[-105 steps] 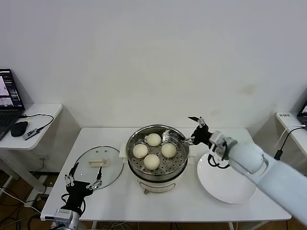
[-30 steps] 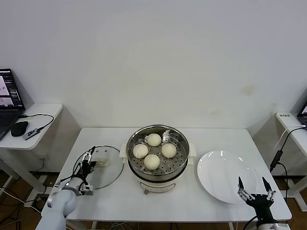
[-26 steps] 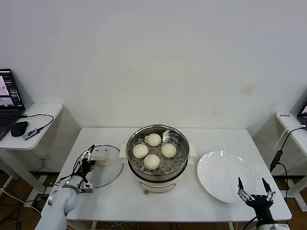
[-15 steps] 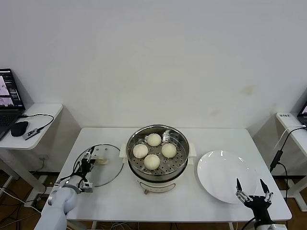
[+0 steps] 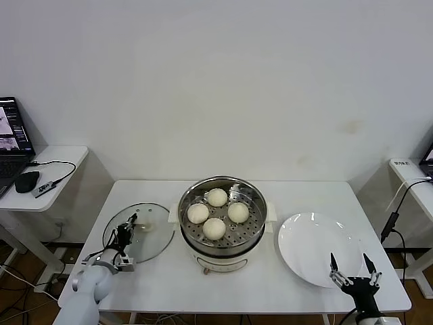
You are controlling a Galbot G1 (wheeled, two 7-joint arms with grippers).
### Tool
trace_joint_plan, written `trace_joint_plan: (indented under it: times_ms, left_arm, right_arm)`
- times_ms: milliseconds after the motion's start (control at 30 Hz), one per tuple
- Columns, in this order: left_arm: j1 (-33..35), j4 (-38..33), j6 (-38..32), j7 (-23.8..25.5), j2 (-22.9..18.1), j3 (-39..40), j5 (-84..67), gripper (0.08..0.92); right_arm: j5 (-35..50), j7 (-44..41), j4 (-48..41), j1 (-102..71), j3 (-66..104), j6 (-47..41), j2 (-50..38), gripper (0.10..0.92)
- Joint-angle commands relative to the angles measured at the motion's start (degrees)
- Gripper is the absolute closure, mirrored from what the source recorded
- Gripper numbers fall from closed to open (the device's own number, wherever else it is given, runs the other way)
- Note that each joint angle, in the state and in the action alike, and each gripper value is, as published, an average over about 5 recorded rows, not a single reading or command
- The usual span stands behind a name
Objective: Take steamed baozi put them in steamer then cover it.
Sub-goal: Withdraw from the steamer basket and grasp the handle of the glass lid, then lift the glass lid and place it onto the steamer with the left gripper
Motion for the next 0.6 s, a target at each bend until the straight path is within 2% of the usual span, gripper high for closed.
trace_joint_plan:
  times_ms: [33, 167, 300, 600]
  left_arm:
    - [1.02, -0.32, -0.17, -2.81, -0.34, -0.56, -1.53, 0.84]
    - [3.33, -2.99, -0.14, -5.67, -0.32, -1.82, -1.63, 0.859]
    - [7.12, -9.49, 1.33, -6.76, 0.45, -3.73, -1.07, 0.859]
    - [17.25, -25.62, 6.41, -0.98, 4.54, -10.3, -2.11, 0.859]
  right_arm:
    - [-0.18, 0.01, -0.03, -0.08, -0.15, 0.19, 0.07, 0.203]
    - [-0.28, 0.02, 0.07, -0.1, -0.15, 0.26, 0.05, 0.203]
    - [-0.43, 0.01, 0.0, -0.05, -0.27, 0.34, -0.03, 0.203]
    - [-1.2, 0.01, -0.42, 0.3, -1.41, 0.58, -0.31, 0.203]
